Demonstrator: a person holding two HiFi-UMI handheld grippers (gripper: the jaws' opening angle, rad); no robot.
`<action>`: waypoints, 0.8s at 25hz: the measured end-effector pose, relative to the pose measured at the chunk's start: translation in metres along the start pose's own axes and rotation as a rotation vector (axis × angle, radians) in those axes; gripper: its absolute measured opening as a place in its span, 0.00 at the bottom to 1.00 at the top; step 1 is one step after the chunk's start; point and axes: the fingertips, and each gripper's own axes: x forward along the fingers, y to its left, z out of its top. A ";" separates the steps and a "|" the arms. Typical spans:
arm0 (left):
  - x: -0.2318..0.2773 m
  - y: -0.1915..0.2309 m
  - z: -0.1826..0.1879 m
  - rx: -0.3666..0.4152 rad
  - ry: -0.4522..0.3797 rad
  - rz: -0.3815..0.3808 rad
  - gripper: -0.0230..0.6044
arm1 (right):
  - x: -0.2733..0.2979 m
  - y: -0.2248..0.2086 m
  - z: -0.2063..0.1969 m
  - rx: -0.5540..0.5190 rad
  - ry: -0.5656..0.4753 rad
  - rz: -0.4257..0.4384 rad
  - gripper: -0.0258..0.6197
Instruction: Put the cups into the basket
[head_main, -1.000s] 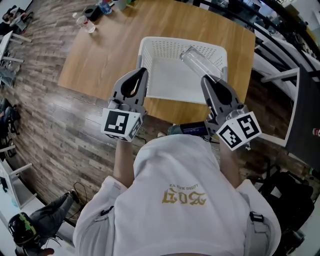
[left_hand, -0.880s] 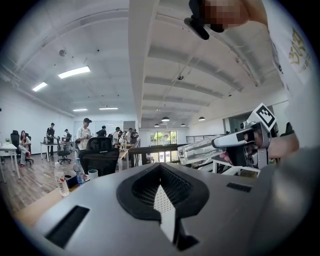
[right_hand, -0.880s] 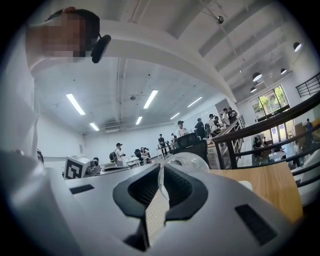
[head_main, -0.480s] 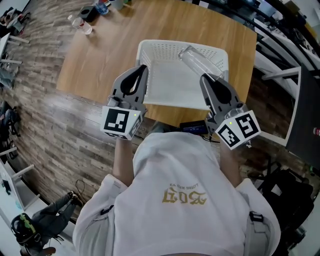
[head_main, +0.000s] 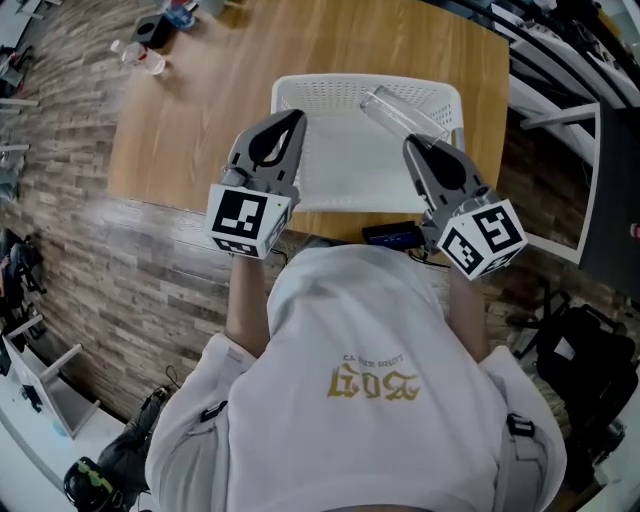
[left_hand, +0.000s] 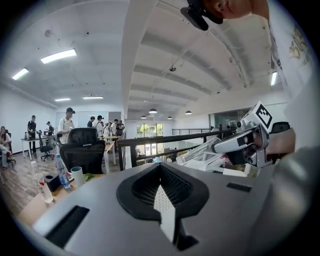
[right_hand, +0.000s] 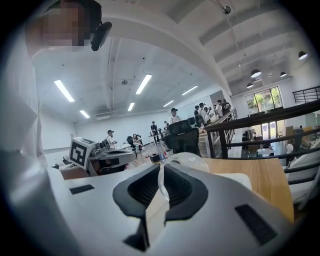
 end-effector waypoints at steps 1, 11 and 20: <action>0.002 0.000 -0.003 0.001 0.011 -0.010 0.05 | 0.000 -0.003 -0.003 0.000 0.015 -0.012 0.08; 0.026 -0.022 -0.042 0.087 0.175 -0.139 0.05 | 0.007 -0.003 -0.027 -0.055 0.152 -0.023 0.08; 0.031 -0.025 -0.062 0.189 0.286 -0.183 0.05 | 0.018 -0.002 -0.047 -0.052 0.230 -0.017 0.08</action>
